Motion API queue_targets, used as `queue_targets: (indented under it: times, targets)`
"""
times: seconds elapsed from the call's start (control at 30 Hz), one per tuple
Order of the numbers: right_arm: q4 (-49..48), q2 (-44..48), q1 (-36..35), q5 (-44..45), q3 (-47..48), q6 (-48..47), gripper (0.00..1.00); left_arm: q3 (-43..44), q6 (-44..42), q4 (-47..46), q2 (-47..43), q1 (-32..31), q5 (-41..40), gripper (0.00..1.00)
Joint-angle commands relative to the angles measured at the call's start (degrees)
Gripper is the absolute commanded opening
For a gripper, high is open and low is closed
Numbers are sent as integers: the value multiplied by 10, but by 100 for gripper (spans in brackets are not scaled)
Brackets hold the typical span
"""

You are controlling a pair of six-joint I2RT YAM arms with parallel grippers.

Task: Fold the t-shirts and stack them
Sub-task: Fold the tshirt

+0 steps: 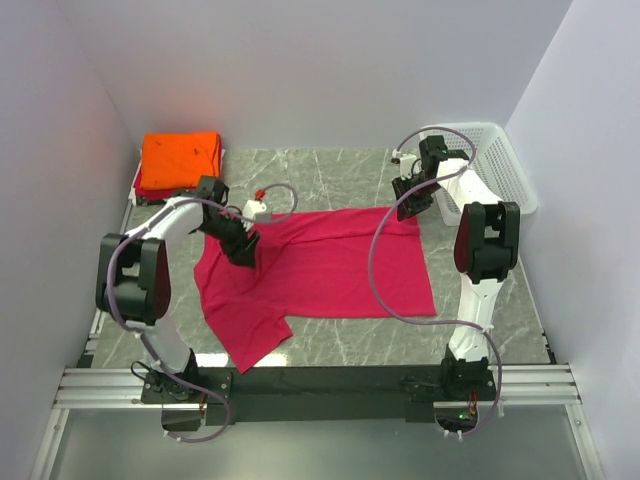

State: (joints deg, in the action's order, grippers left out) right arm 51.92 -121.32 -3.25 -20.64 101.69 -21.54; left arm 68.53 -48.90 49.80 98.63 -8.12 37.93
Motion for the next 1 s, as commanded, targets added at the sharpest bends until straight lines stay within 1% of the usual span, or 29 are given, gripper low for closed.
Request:
queue_targets:
  times: [0.0, 0.03, 0.13, 0.27, 0.3, 0.37, 0.4, 0.43, 0.5, 0.53, 0.6, 0.63, 0.7, 0.77, 0.8, 0.83, 0.87, 0.9, 0.93, 0.97]
  targets:
    - [1, 13, 3, -4, 4, 1, 39, 48, 121, -98, 47, -6, 35, 65]
    - [0, 13, 3, -4, 2, 1, 40, 53, 152, -120, 63, -8, 35, 65]
    - [-2, 16, 3, 1, -3, -1, 40, 65, 195, -155, 87, -15, 17, 65]
    - [-2, 14, 3, 1, -2, -1, 40, 69, 213, -197, 110, -23, -25, 66]
    - [-2, 14, 3, 0, -2, -1, 40, 74, 211, -197, 115, -25, -29, 66]
    - [-3, 13, 3, 1, -4, 1, 40, 81, 208, -183, 129, -30, -28, 62]
    - [-4, 13, 3, 2, -4, 0, 40, 85, 198, -176, 132, -31, -17, 59]
    - [-4, 14, 3, 3, -5, -1, 40, 86, 194, -170, 131, -33, -10, 50]
    - [-5, 14, 3, 6, -6, -2, 40, 78, 180, -160, 121, -41, 6, 41]
    - [-4, 13, 3, 6, -6, -3, 40, 72, 175, -158, 106, -45, 17, 30]
    - [-3, 12, 3, 6, -4, -3, 40, 57, 173, -158, 93, -63, 21, 20]
    - [-3, 11, 3, 6, -3, -2, 40, 53, 174, -159, 85, -69, 21, 12]
    - [-2, 6, 3, 3, -2, -3, 40, 44, 181, -161, 78, -87, 21, 7]
    - [0, 6, 3, 3, 3, -3, 40, 35, 184, -166, 71, -105, 17, 8]
    - [0, 5, 3, 4, 3, -3, 40, 33, 175, -164, 67, -109, 17, 10]
    - [0, 4, 3, 5, 4, -3, 39, 30, 167, -154, 59, -113, 15, 23]
    - [1, 2, 3, 6, 5, -4, 40, 27, 157, -148, 54, -117, 14, 31]
    - [3, -1, 3, 6, 9, -5, 39, 26, 134, -140, 47, -115, 20, 42]
    - [5, -4, 2, 7, 13, -6, 39, 26, 118, -113, 33, -110, 27, 46]
    - [6, -7, 3, 8, 16, -7, 39, 30, 104, -105, 27, -96, 35, 48]
